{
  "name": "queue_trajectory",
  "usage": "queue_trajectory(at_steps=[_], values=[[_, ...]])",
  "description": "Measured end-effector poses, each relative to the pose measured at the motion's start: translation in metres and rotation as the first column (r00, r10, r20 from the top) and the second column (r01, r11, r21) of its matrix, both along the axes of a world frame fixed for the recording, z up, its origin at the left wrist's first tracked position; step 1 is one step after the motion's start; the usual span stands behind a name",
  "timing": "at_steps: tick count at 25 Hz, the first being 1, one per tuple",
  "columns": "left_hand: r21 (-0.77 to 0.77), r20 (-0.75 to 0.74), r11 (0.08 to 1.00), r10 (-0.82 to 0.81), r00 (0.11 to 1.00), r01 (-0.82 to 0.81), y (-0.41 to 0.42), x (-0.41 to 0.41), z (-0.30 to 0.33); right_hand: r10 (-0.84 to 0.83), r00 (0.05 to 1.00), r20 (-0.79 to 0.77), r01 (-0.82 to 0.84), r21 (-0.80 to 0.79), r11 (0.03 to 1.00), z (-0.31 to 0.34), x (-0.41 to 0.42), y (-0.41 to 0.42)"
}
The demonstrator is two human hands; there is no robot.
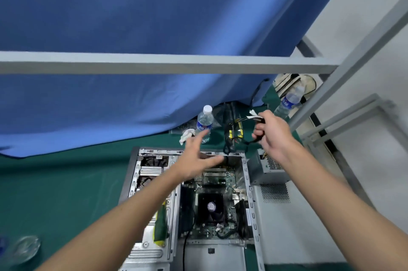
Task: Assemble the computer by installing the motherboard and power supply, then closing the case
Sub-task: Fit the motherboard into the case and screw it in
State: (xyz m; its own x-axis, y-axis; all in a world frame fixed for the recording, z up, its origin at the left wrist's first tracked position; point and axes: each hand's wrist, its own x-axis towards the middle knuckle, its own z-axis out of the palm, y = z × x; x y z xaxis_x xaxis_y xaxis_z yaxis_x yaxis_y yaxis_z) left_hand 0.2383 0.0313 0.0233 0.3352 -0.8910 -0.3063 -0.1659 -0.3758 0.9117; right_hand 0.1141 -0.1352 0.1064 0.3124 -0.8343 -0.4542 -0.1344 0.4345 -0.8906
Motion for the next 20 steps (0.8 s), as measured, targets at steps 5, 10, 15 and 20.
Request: queue_trajectory(at_steps=[5, 10, 15, 20], values=[[-0.181, -0.057, 0.974, 0.13, 0.99, -0.139, -0.018, -0.031, 0.033, -0.021, 0.96, 0.28, -0.025, 0.159, 0.987, 0.046, -0.012, 0.035], [-0.197, -0.504, 0.896, 0.255, 0.825, -0.398, 0.002, -0.024, 0.061, 0.04, 0.979, 0.198, -0.068, 0.136, 0.988, 0.055, -0.04, 0.059], [-0.168, -0.821, 0.876, 0.13, 0.557, -0.452, 0.045, -0.031, 0.082, 0.113, 0.993, 0.02, -0.113, 0.019, 0.993, 0.027, -0.06, 0.09], [-0.255, -0.869, 0.849, 0.008, 0.495, -0.462, 0.069, -0.069, 0.086, 0.11, 0.953, -0.283, -0.183, -0.246, 0.952, -0.006, -0.064, 0.124]])
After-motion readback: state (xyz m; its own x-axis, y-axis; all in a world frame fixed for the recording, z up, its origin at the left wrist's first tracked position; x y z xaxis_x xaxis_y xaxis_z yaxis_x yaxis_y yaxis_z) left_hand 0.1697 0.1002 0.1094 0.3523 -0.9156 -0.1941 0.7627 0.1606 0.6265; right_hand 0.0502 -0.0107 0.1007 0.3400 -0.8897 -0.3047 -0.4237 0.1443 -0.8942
